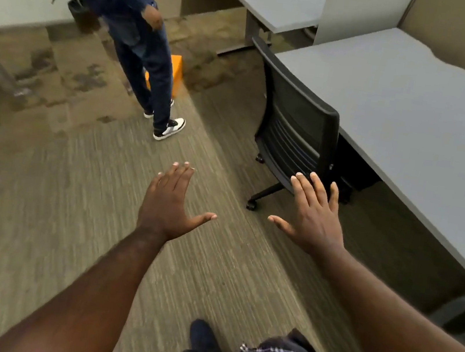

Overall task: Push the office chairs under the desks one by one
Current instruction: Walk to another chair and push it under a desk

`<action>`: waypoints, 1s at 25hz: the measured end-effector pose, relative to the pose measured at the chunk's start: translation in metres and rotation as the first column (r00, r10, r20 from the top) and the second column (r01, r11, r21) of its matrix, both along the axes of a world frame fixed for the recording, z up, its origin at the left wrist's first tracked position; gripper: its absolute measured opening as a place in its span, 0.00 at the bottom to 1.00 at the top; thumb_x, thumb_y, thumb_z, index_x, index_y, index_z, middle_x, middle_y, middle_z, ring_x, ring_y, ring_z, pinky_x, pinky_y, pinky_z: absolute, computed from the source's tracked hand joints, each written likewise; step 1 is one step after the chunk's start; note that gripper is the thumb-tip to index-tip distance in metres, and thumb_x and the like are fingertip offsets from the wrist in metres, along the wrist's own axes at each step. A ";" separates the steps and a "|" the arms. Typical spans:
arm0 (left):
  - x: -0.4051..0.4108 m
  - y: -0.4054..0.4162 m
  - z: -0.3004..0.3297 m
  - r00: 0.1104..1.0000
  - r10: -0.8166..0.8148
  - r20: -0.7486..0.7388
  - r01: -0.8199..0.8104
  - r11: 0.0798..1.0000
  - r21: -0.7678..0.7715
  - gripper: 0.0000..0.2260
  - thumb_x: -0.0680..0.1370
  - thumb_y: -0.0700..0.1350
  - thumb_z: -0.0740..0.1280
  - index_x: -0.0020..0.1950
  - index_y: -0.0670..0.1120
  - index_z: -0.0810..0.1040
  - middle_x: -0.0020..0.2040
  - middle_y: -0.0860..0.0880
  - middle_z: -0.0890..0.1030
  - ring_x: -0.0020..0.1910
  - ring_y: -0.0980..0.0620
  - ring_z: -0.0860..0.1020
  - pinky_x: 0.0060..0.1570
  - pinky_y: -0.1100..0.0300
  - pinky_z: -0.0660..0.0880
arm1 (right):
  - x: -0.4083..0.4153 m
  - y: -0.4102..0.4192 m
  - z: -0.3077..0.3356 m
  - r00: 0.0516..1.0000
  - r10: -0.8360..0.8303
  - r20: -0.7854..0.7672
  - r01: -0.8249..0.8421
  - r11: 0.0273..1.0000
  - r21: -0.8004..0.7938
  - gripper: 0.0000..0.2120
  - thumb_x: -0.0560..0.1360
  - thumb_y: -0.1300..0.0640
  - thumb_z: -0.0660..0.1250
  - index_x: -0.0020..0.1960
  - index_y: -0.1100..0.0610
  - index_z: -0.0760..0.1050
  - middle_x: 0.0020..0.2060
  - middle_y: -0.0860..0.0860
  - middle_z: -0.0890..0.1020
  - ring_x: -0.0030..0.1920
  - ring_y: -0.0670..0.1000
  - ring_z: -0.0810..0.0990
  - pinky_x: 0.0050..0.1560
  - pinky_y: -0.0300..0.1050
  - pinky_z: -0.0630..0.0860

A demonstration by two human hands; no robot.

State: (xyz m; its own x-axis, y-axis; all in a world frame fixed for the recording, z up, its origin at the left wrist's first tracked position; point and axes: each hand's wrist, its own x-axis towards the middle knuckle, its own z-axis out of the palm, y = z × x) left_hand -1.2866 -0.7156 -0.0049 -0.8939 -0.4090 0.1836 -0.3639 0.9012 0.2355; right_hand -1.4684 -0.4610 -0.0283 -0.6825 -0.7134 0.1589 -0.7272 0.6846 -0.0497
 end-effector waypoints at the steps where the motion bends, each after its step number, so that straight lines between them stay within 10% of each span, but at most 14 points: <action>1: -0.013 -0.016 0.003 1.000 -0.025 -0.009 0.025 1.000 -0.003 0.48 0.67 0.71 0.70 0.75 0.40 0.65 0.77 0.42 0.65 0.77 0.44 0.59 0.73 0.41 0.57 | -0.007 -0.015 0.006 1.000 -0.014 -0.023 0.014 1.000 -0.004 0.45 0.73 0.26 0.53 0.79 0.56 0.53 0.78 0.53 0.59 0.79 0.55 0.48 0.76 0.68 0.44; 13: -0.222 -0.126 0.040 0.922 -0.387 -0.013 0.385 0.918 -0.095 0.50 0.66 0.76 0.59 0.76 0.42 0.65 0.77 0.46 0.65 0.77 0.45 0.59 0.74 0.42 0.57 | -0.153 -0.101 0.052 0.948 -0.264 -0.179 0.260 0.965 -0.044 0.39 0.76 0.37 0.63 0.78 0.58 0.57 0.77 0.56 0.61 0.78 0.58 0.53 0.75 0.69 0.46; 25: -0.416 -0.175 0.063 0.769 -0.638 0.039 0.638 0.760 -0.123 0.48 0.67 0.73 0.66 0.77 0.44 0.63 0.77 0.47 0.64 0.77 0.47 0.58 0.74 0.44 0.58 | -0.261 -0.150 0.050 0.883 -0.469 0.031 0.470 0.880 -0.072 0.45 0.73 0.28 0.57 0.78 0.56 0.54 0.70 0.57 0.71 0.71 0.58 0.66 0.76 0.63 0.53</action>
